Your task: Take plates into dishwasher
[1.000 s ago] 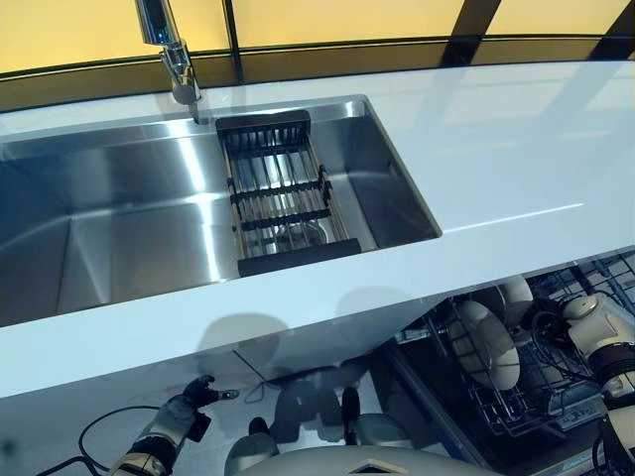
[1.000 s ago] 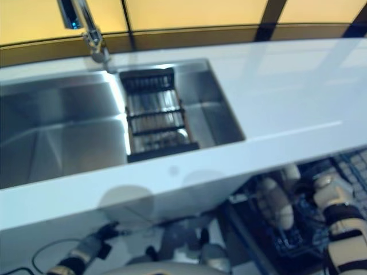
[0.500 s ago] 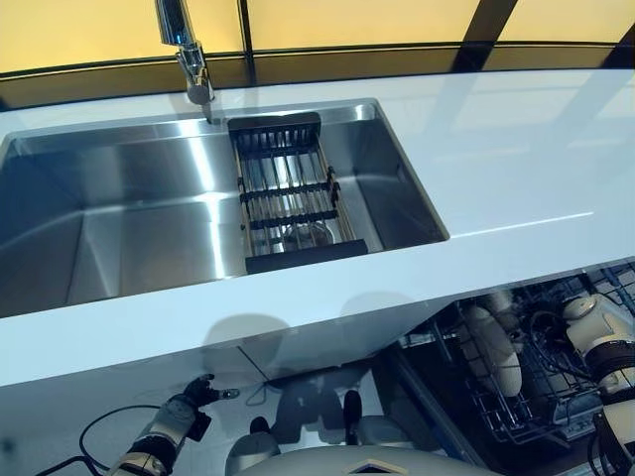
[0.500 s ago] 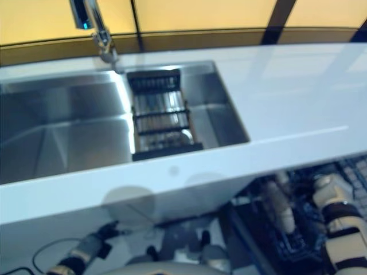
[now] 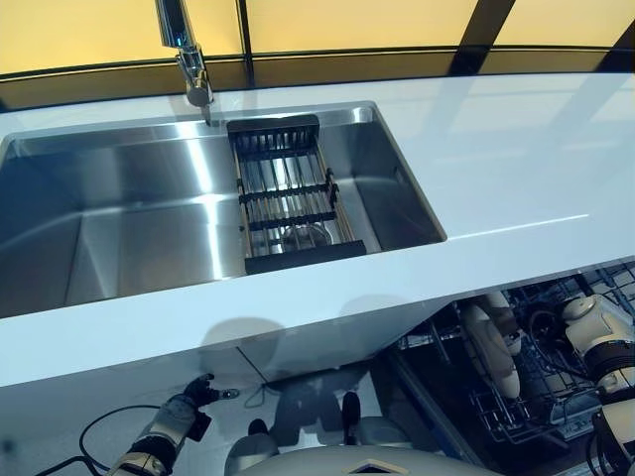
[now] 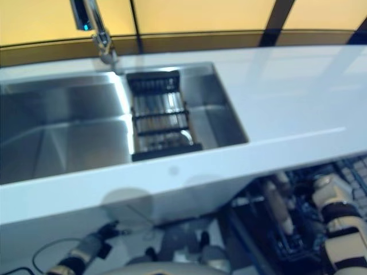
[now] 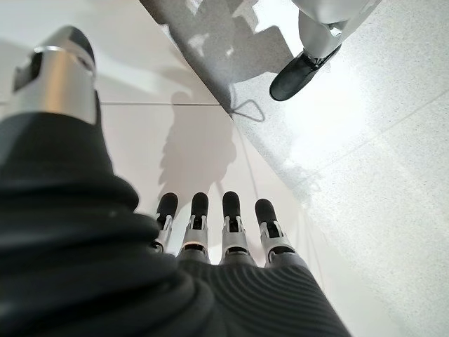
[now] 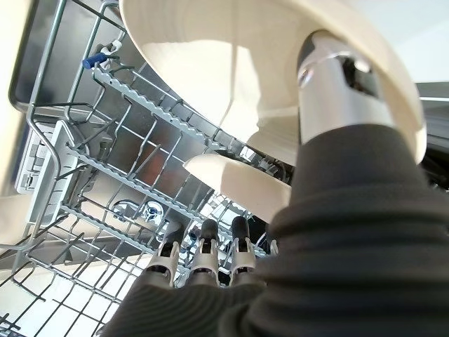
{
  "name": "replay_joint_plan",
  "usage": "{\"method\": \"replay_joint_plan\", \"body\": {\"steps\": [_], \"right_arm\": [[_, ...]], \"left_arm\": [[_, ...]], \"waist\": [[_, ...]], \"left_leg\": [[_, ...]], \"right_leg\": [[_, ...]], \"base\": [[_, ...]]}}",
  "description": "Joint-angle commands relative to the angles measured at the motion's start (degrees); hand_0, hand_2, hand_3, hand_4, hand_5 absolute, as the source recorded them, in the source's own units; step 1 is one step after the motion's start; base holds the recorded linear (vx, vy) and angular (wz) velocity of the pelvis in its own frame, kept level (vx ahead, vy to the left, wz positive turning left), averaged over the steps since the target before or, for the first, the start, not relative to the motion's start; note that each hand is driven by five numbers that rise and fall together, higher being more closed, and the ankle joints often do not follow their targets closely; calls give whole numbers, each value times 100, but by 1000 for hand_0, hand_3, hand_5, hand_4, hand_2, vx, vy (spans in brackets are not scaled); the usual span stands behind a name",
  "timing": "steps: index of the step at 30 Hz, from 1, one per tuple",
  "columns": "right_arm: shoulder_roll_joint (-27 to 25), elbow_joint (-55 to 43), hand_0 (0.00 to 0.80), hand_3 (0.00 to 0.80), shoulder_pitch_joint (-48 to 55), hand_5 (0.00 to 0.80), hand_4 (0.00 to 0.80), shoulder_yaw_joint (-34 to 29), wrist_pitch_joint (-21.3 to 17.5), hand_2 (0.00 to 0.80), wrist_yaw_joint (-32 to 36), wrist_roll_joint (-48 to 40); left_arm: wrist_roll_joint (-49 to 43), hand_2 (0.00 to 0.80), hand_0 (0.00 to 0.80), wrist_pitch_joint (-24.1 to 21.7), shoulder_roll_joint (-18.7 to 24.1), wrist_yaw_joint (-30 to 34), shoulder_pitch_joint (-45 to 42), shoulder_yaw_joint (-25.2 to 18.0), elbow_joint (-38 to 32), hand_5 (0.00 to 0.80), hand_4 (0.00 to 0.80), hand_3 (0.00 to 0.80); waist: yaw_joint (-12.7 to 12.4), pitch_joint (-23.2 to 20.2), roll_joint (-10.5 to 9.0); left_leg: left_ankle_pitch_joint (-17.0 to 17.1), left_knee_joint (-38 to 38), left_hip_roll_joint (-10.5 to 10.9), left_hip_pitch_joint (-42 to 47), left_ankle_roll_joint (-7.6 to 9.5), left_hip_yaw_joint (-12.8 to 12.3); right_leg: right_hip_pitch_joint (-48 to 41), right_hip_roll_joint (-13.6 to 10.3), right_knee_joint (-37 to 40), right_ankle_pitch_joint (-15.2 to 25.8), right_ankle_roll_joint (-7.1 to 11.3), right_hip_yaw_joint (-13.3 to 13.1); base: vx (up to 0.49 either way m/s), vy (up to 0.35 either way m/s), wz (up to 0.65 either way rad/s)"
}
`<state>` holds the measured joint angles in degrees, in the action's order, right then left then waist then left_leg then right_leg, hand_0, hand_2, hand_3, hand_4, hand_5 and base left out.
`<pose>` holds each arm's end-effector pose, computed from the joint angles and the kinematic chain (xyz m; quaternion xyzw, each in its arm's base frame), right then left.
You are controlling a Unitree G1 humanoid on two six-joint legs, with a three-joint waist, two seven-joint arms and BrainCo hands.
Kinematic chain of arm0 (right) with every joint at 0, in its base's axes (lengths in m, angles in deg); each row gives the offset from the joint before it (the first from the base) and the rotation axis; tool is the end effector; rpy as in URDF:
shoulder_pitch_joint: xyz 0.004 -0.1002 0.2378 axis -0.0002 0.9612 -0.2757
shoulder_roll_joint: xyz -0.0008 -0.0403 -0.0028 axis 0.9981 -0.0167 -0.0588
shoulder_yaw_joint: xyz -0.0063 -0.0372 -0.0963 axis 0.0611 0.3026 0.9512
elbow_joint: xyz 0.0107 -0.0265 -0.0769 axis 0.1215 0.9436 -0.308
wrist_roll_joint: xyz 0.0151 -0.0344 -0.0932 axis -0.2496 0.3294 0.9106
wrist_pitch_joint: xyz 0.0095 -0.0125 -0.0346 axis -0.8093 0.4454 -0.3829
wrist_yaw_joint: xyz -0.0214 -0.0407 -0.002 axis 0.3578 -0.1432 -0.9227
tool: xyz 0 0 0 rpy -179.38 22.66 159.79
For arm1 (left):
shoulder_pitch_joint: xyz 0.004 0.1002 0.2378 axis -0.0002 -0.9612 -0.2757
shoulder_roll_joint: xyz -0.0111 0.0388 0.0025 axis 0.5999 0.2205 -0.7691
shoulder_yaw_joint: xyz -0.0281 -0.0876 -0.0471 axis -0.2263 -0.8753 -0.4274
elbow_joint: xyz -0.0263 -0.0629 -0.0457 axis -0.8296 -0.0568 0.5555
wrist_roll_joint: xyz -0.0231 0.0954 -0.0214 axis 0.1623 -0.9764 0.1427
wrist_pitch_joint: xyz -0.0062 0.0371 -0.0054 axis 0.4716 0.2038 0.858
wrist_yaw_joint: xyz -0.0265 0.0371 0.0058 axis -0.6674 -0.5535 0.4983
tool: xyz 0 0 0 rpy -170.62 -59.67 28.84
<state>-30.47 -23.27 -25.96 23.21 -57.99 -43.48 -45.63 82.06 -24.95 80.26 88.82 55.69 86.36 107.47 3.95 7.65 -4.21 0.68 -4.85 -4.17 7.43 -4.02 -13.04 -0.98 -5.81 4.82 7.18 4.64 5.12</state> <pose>0.2278 -0.3591 0.0604 -0.3849 0.5424 0.1110 0.7384 0.1167 0.2542 -0.0891 0.2645 0.5185 -0.0448 0.8119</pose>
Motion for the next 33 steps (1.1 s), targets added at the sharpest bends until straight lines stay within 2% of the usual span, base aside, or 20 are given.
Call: {"method": "replay_joint_plan", "body": {"steps": [1,5,9,13,16,17,19,22,25,28,30,33], "right_arm": [[-421,-25,0,0,-351,0,0,-145,186,0,-119,-417],[-663,-281,0,0,42,0,0,-628,226,0,-222,-1022],[-747,-657,0,0,641,0,0,-1244,268,0,-663,-1580],[-662,-1434,0,0,1550,0,0,-2073,277,0,-1191,-2428],[-530,-2027,0,0,2123,0,0,-2605,253,0,-1351,-2636],[-427,-2334,0,0,2465,0,0,-2937,201,0,-1345,-2601],[-369,-2503,0,0,2663,0,0,-3130,174,0,-1411,-2560],[-356,-2751,0,0,2943,0,0,-3481,73,0,-1550,-2784],[-275,-2957,0,0,2874,0,0,-3567,195,0,-1834,-3036],[-91,-3002,0,0,2800,0,0,-3555,174,0,-2060,-3129],[154,-2991,0,0,2695,0,0,-3492,176,0,-2332,-3325],[379,-2903,0,0,2522,0,0,-3343,211,0,-2820,-3710]], "left_arm": [[-138,0,0,-160,59,-34,349,41,137,0,0,0],[-82,0,0,-132,59,-95,278,-48,154,0,0,0],[304,0,0,11,4,-194,201,-250,249,0,0,0],[715,0,0,169,-64,-323,85,-612,411,0,0,0],[551,0,0,214,-62,-355,63,-790,497,0,0,0],[453,0,0,309,-27,-395,63,-823,619,0,0,0],[300,0,0,412,10,-402,75,-824,730,0,0,0],[102,0,0,817,143,-448,107,-802,907,0,0,0],[171,0,0,1146,262,-506,74,-789,1050,0,0,0],[383,0,0,1278,303,-558,40,-890,1138,0,0,0],[639,0,0,1326,327,-633,-34,-1019,1203,0,0,0],[710,0,0,1283,350,-682,-70,-1090,1253,0,0,0]], "waist": [[40,-86,-75],[170,-128,-129],[326,-161,-185],[539,-186,-257],[717,-173,-294],[857,-143,-324],[938,-114,-355],[1102,16,-373],[1040,93,-238],[873,20,-100],[613,-138,-43],[306,-335,-119]], "left_leg": [[-477,390,44,-128,296,105],[-475,374,12,-98,285,10],[-494,372,6,-82,300,-81],[-542,406,34,-65,349,-157],[-605,507,87,-94,404,-184],[-665,607,155,-102,436,-210],[-708,676,228,-105,446,-217],[-691,665,258,-30,367,-227],[-487,516,144,-99,395,-252],[-247,415,-5,-324,406,-332],[-163,554,-172,-685,380,-354],[-104,869,-359,-1184,334,-422]], "right_leg": [[97,-1,-462,-353,431,-16],[114,37,-442,-323,442,-72],[160,68,-450,-293,463,-161],[251,63,-520,-240,509,-285],[377,47,-641,-190,558,-436],[504,34,-669,-69,611,-536],[593,19,-626,88,666,-578],[958,9,-546,513,839,-509],[1041,39,-1084,334,794,-403],[811,-173,-1525,129,709,-323],[386,-508,-1717,63,673,-317],[-199,-859,-1636,361,734,-408]], "base": [[0,0,0],[8,41,-4],[-7,49,-9],[-8,60,-17],[-2,61,-13],[9,73,-23],[15,33,-19],[-61,25,-19],[-286,39,-58],[-397,-47,-66],[-519,-196,-33],[-429,-292,-44]]}}
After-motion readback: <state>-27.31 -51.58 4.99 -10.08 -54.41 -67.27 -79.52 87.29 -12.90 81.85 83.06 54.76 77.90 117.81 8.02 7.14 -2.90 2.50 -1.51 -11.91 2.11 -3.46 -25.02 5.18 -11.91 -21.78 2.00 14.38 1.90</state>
